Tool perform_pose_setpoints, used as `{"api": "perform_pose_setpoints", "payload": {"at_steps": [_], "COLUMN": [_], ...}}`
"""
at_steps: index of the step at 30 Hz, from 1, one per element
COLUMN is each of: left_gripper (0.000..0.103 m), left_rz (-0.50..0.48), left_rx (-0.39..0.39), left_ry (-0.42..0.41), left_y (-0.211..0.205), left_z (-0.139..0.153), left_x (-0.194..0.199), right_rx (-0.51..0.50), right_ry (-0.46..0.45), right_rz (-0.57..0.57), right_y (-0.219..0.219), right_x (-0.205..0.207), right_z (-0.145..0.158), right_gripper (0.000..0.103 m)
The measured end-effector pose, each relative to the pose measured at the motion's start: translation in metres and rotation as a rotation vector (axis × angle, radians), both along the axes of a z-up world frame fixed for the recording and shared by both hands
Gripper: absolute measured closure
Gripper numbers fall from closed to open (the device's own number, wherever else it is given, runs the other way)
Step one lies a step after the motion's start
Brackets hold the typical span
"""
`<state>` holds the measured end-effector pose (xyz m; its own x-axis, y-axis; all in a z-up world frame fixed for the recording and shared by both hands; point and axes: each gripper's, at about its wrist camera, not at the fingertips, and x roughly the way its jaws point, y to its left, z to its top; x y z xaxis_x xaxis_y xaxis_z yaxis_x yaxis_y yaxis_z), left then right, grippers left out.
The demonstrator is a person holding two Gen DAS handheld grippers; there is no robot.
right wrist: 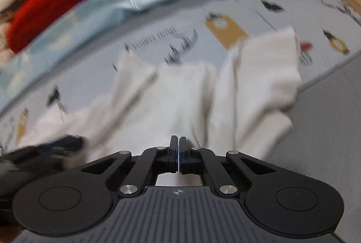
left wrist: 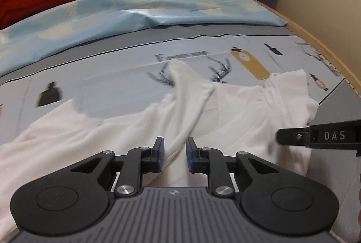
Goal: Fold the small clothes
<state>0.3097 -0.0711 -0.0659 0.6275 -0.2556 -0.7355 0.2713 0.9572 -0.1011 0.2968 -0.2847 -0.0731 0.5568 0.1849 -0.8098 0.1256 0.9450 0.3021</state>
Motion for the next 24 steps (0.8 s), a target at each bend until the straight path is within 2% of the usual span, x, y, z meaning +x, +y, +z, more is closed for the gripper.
{"api": "perform_pose_setpoints", "payload": {"at_steps": [3,7,10,15,18,19,21,24], "left_gripper": [0.078,0.077,0.077,0.077,0.077,0.08,0.095,0.097], "left_rz": [-0.047,-0.015,0.003,0.009,0.004,-0.007,-0.005,0.043], "left_rx": [-0.008,0.078,0.056,-0.035,0.039,0.059,0.052,0.0], "left_ry": [0.01,0.033,0.037,-0.015,0.043,0.062,0.033,0.003], "left_y": [-0.018,-0.028,-0.023,-0.01,-0.013,-0.014,-0.009,0.016], "left_z": [-0.01,-0.029,-0.033,-0.015,-0.03,-0.036,-0.035,-0.013], "left_x": [0.011,0.025,0.031,0.032,0.037,0.037,0.035,0.036], "right_rx": [0.046,0.057,0.058,0.027,0.005,0.0,-0.008,-0.012], "right_ry": [0.021,0.113,0.142,0.15,0.147,0.147,0.151,0.162], "right_rz": [-0.026,-0.061,-0.065,-0.066,-0.057,-0.052,-0.05,-0.049], "right_y": [-0.002,-0.003,0.001,0.008,0.014,0.015,0.016,0.016], "right_x": [0.008,0.017,0.021,0.023,0.025,0.025,0.025,0.027], "right_z": [-0.003,-0.024,-0.032,-0.036,-0.037,-0.038,-0.039,-0.041], "right_gripper": [0.102,0.102,0.102,0.102,0.101,0.1,0.1,0.1]}}
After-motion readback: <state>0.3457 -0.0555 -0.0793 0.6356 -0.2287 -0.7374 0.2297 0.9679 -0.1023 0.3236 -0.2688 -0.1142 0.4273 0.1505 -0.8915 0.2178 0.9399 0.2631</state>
